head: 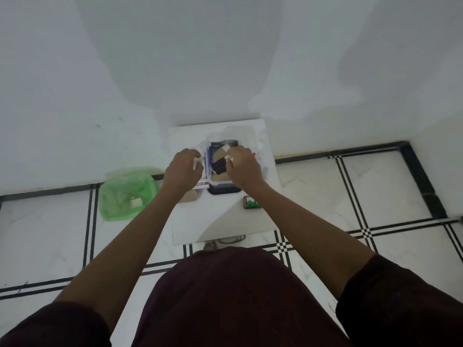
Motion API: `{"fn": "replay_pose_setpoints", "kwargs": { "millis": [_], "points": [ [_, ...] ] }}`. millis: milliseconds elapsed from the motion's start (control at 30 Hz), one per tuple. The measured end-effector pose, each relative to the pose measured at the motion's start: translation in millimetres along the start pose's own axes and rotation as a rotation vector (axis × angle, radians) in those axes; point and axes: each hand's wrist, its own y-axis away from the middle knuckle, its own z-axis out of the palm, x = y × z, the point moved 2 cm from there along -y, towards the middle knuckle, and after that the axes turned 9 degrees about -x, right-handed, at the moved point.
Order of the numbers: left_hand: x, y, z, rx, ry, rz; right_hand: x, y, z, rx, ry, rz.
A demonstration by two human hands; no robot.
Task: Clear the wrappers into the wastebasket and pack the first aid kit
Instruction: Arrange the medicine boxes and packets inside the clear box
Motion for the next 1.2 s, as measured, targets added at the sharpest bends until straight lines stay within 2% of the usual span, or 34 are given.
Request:
{"fn": "replay_pose_setpoints", "kwargs": {
  "millis": [133,333,433,600,700,800,867,967,1100,1200],
  "points": [
    [-13,4,23,-0.030,-0.016,0.065,16,6,13,-0.041,0.019,0.104],
    [-46,-32,25,0.018,-0.021,-0.011,58,21,39,-0.142,-0.014,0.261],
    [-61,-62,24,-0.028,-0.065,-0.050,74,18,52,-0.184,-0.063,0.284],
    [-72,-101,44,-0.129,-0.068,-0.108,92,8,58,-0.079,-0.167,0.294],
    [-81,-117,60,-0.199,-0.050,-0.167,110,13,67,-0.165,-0.137,0.373],
    [-91,-126,69,-0.246,-0.090,-0.207,131,24,82,-0.437,0.054,0.332],
    [-94,-130,72,-0.247,-0.115,-0.217,139,27,89,-0.558,0.184,0.297],
    [-93,-133,72,-0.235,-0.136,-0.204,145,25,90,-0.570,0.291,0.225],
    [-91,-129,63,-0.182,-0.112,-0.214,144,19,83,-0.571,0.172,0.216],
    [-91,-124,47,-0.098,-0.061,-0.237,139,14,68,-0.511,0.087,0.234]
  ]
}}
